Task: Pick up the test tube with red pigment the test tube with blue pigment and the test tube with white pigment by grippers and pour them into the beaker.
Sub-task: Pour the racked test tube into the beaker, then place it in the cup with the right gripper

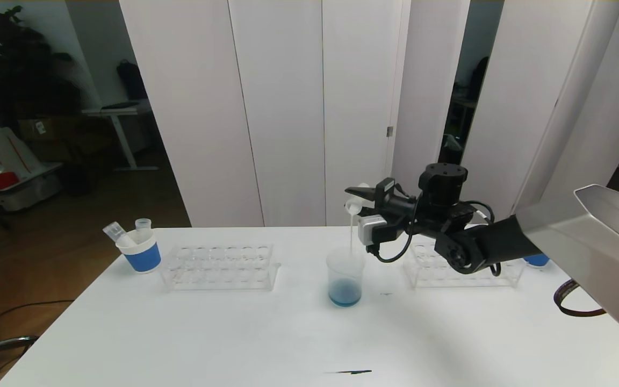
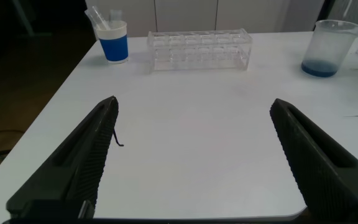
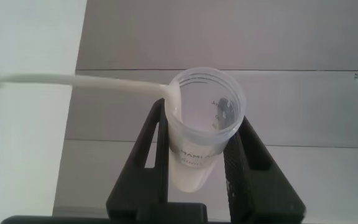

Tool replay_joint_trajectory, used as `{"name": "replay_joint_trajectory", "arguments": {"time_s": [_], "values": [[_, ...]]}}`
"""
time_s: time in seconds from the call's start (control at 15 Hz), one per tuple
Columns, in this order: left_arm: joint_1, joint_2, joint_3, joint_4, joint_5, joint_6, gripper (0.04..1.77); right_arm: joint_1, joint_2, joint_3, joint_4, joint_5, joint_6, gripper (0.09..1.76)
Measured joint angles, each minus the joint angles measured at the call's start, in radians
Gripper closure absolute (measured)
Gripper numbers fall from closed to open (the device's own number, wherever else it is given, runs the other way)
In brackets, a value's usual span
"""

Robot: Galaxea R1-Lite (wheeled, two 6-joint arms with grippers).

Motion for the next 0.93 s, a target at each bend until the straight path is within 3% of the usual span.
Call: {"name": "replay_joint_trajectory", "arguments": {"time_s": [0.93], "values": [[0.0,0.0,0.0,0.0,0.0,0.0,0.07,0.007,0.024,-0.034,-0.037,0.0,-0.104,1.27]]}}
